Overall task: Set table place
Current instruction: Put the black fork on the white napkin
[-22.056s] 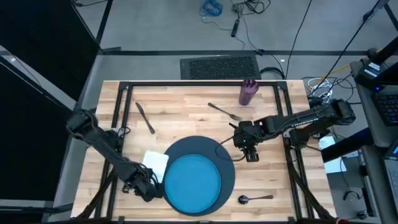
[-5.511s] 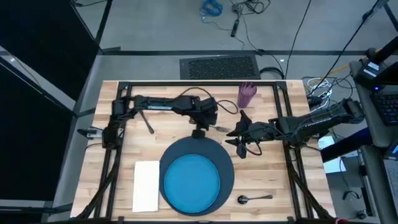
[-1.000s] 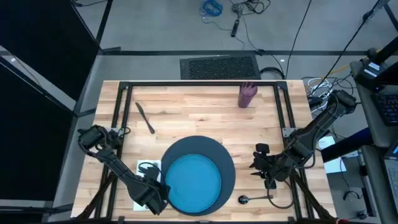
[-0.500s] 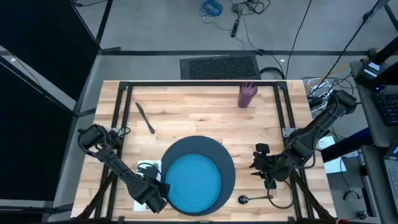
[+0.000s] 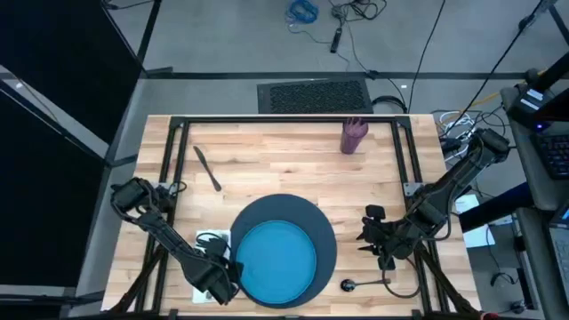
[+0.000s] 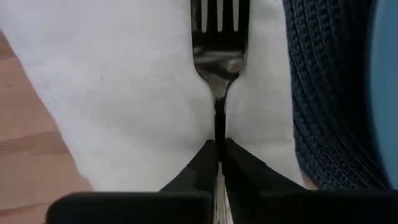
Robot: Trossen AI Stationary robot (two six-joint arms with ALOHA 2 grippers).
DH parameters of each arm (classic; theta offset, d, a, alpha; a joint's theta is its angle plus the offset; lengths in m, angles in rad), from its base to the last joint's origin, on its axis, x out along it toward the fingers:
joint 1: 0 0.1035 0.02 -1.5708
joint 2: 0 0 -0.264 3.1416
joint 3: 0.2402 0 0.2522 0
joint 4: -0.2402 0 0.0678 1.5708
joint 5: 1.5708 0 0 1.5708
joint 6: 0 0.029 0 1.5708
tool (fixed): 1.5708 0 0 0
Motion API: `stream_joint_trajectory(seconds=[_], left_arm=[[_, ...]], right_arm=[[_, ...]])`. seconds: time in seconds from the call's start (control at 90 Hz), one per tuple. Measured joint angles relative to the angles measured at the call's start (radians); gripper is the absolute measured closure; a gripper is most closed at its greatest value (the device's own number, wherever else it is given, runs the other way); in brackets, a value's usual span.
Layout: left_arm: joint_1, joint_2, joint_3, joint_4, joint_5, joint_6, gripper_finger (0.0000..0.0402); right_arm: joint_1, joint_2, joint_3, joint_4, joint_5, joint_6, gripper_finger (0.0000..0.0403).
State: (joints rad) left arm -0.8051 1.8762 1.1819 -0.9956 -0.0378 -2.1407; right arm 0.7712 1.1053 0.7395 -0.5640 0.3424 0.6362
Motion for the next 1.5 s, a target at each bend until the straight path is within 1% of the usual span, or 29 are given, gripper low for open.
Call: stream_joint_trajectory(seconds=[0.167,0.567,0.7,1.189,1.5], left_arm=[[0.000,0.001,0.025,-0.054,0.004,-0.001,0.0400],[-0.001,0.001,0.035,-0.071,0.020,-0.028,0.0401],[-0.002,0.001,0.053,-0.127,0.033,-0.081,0.0401],[0.000,0.000,0.055,-0.092,0.026,-0.113,0.0401],[0.000,0.000,0.055,-0.085,0.022,-0.130,0.0378]], right_arm=[[0.000,0.000,0.000,0.001,0.000,-0.001,0.0277],[0.000,0.000,0.000,0.011,0.000,-0.009,0.0277],[0.000,0.000,0.000,0.015,0.000,-0.012,0.0277],[0.000,0.000,0.000,0.014,0.000,-0.012,0.0277],[0.000,0.000,0.000,0.014,0.000,-0.012,0.0277]])
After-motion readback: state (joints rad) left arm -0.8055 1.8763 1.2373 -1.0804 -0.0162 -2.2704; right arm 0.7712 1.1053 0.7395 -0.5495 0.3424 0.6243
